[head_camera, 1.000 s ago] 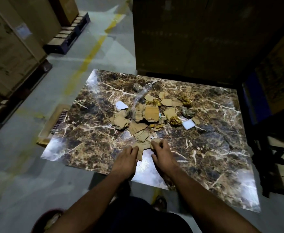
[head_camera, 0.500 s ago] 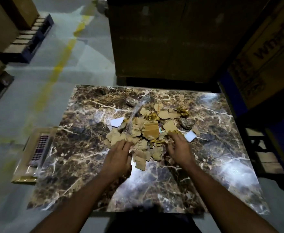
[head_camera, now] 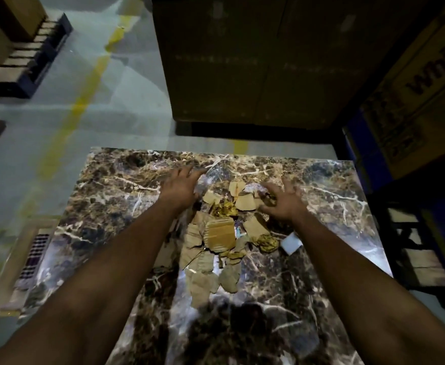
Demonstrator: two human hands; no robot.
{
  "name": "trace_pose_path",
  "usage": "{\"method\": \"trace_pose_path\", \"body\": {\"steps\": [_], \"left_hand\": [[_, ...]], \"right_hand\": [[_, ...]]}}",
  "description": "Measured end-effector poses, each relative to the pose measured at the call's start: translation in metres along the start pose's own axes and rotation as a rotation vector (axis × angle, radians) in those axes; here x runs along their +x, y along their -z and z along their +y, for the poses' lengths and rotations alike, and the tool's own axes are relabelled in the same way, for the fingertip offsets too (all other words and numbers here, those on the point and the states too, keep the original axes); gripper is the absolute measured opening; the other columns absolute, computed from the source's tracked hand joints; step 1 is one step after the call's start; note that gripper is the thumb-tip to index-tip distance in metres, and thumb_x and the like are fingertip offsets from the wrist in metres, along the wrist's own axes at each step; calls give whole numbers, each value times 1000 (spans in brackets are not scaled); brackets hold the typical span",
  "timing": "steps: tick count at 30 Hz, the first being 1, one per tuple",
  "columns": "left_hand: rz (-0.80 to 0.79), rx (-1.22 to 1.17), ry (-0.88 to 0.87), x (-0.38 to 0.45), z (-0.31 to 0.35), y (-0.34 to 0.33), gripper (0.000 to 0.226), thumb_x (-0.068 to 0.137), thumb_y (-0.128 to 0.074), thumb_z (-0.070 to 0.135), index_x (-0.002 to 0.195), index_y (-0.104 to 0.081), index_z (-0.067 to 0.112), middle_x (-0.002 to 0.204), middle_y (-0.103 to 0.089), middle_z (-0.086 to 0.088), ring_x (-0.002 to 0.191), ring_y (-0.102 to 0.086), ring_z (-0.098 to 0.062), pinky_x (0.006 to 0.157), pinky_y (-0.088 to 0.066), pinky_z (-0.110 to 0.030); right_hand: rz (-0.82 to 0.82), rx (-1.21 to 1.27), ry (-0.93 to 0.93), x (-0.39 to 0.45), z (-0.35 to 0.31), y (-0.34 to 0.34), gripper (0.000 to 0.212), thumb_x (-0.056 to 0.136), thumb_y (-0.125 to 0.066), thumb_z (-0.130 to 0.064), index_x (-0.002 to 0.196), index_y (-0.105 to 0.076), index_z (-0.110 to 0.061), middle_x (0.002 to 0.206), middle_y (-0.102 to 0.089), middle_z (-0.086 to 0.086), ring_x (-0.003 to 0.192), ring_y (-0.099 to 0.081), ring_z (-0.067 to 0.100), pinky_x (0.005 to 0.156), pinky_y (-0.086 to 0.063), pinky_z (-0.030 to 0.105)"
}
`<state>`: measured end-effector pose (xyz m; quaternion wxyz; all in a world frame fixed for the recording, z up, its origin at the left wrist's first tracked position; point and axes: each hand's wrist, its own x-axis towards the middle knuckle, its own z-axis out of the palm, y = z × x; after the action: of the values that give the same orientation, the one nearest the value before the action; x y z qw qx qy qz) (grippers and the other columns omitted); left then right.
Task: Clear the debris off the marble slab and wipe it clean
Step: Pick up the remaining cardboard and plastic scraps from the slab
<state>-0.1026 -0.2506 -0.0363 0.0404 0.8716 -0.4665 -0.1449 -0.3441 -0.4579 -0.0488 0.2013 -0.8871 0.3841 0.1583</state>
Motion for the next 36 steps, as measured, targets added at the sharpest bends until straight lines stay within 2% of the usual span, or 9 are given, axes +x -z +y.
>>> {"method": "trace_pose_path", "body": {"steps": [4, 7, 11, 15, 18, 22, 30, 33, 36], "left_hand": [[-166, 114, -62, 14, 4, -4, 48, 102, -44, 53, 148, -31, 52, 165, -18, -3, 148, -17, -41, 114, -21, -64], [-134, 145, -83, 10, 3, -8, 39, 99, -57, 33, 137, -53, 39, 151, -40, -6, 136, -29, -36, 105, -39, -52], [-50, 50, -98, 5, -3, -16, 46, 95, -63, 17, 138, -54, 29, 147, -45, -4, 126, -31, -31, 102, -39, -44], [4, -73, -96, -3, -8, -15, 47, 93, -64, 11, 138, -56, 25, 146, -48, -6, 126, -32, -32, 101, -40, -44], [125, -193, -94, -14, -6, -10, 40, 96, -61, 18, 135, -60, 21, 142, -52, -7, 124, -35, -33, 99, -43, -46], [313, -341, -93, -32, -5, -6, 49, 87, -69, 2, 130, -63, 24, 137, -54, -4, 122, -36, -28, 97, -46, -47], [616, -455, -105, -109, 26, -8, 48, 84, -69, 6, 130, -64, 21, 141, -48, -12, 126, -42, -30, 99, -37, -27], [570, -408, -170, -136, 36, -33, 45, 86, -69, 8, 129, -64, 20, 139, -48, -11, 125, -45, -34, 98, -43, -36], [351, -311, -169, -149, 41, -62, 57, 83, -71, 7, 135, -56, 24, 137, -51, -11, 125, -43, -33, 97, -48, -45]], "right_hand": [[-110, -184, 168, 15, -24, 5, 94, 83, -71, -64, 152, -7, -61, 170, 6, 3, 147, -25, 45, 108, -38, 63], [-152, -181, 197, 25, -43, 7, 107, 78, -80, -56, 152, -2, -62, 170, 3, 4, 145, -25, 48, 108, -42, 62], [-190, -281, 236, 39, -58, 1, 118, 75, -85, -49, 152, 2, -61, 168, -2, 7, 139, -36, 45, 101, -51, 56], [-158, -192, 269, 42, -64, -8, 84, 83, -80, -31, 150, -32, -47, 163, -13, 9, 115, -61, 37, 86, -61, 46], [-43, -121, 279, 33, -63, -15, 54, 94, -64, -24, 143, -46, -36, 143, -36, 11, 102, -64, 34, 81, -58, 41], [60, -25, 291, 15, -57, -18, 29, 97, -60, -20, 125, -63, -20, 115, -47, 5, 95, -63, 30, 83, -56, 44], [284, 374, 400, -38, -66, 5, 26, 92, -71, -11, 117, -71, -17, 110, -60, -4, 93, -63, 15, 82, -56, 30], [265, 382, 473, -69, -83, -5, 26, 94, -69, -19, 120, -69, -20, 114, -59, -5, 93, -63, 12, 82, -59, 29], [159, 350, 443, -90, -99, -28, 28, 97, -64, -30, 125, -65, -25, 120, -53, -4, 99, -61, 12, 85, -58, 33]]}}
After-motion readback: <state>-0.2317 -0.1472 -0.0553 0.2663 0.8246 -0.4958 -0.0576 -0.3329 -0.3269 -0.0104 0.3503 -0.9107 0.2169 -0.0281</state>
